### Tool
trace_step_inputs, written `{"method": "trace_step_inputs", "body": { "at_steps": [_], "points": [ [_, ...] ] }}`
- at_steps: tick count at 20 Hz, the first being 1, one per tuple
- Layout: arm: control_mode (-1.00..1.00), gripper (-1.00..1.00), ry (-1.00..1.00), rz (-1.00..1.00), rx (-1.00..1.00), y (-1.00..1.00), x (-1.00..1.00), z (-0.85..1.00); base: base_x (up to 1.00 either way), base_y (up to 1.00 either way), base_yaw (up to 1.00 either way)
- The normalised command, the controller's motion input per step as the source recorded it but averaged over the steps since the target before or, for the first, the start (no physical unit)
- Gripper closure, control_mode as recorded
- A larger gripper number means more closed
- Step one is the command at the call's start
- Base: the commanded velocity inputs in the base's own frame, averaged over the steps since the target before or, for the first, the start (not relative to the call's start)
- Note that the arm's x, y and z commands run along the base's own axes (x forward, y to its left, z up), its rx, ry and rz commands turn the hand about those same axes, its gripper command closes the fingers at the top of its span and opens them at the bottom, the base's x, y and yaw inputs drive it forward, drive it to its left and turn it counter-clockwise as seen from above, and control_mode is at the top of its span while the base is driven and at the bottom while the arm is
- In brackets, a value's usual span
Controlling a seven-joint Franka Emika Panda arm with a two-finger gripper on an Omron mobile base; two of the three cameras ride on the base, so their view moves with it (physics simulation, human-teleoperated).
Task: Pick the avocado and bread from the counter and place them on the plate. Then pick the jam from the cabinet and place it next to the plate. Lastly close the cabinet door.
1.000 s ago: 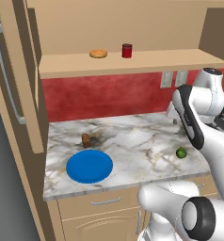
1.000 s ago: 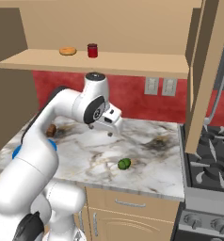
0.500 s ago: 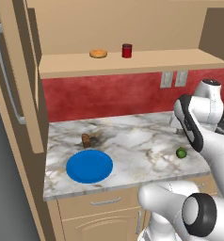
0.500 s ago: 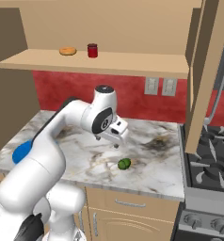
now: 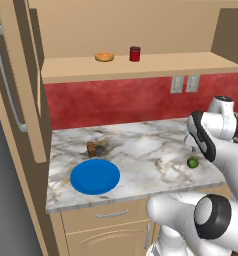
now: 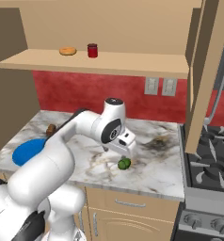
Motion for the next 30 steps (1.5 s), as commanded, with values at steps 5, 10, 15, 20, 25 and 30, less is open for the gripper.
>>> {"method": "trace_step_inputs", "body": {
  "at_steps": [5, 10, 15, 20, 25, 30],
  "points": [
    [-1.00, -1.00, 0.08, -0.05, 0.00, -0.24, 0.06, -0.31, 0.00, 0.00, 0.00],
    [-1.00, -1.00, 0.07, -0.05, 0.00, -0.20, 0.14, -0.20, 0.00, 0.00, 0.00],
    [-1.00, -1.00, 0.05, -0.06, 0.01, -0.16, 0.23, -0.13, 0.00, 0.00, 0.00],
    [-1.00, -1.00, 0.05, -0.08, 0.05, -0.06, 0.31, -0.06, 0.00, 0.00, 0.00],
    [-1.00, -1.00, 0.06, -0.12, 0.10, 0.00, 0.36, -0.03, 0.00, 0.00, 0.00],
    [-1.00, -1.00, 0.03, -0.14, 0.05, 0.00, 0.37, -0.17, 0.00, 0.00, 0.00]
  ]
}}
